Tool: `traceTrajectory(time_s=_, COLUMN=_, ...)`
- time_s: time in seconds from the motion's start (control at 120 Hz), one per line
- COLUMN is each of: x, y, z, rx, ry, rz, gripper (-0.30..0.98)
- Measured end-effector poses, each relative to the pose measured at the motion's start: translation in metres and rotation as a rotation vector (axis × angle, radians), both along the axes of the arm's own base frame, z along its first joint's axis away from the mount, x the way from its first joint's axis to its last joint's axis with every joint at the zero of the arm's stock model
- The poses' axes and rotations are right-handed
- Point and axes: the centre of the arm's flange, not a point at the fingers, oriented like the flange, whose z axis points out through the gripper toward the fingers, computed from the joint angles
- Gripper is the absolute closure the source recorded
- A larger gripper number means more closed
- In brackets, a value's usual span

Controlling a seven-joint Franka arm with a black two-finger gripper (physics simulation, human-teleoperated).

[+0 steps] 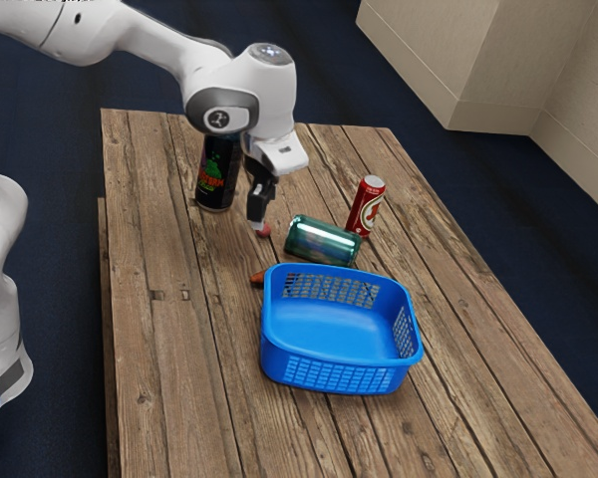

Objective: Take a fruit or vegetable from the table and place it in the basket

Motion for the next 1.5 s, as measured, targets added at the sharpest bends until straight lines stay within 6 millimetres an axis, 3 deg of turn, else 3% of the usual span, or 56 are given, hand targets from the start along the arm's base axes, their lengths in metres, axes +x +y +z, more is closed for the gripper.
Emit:
traceTrajectory(time_s=0.192, x=0.004, y=0.006, z=-0.016, rx=-0.004, ry=0.018, rz=-0.012, gripper=0.00)
traceTrajectory(time_s=0.492, x=0.003, y=0.015, z=-0.017, rx=-0.060, ry=-0.002, rz=-0.006, gripper=0.00)
traceTrajectory(time_s=0.667, x=-0.003, y=0.025, z=-0.033, rx=-0.081, ry=0.023, rz=0.003, gripper=0.00)
traceTrajectory(time_s=1.5, x=0.003, y=0.027, z=-0.046, rx=-0.083, ry=-0.006, rz=-0.048, gripper=0.00)
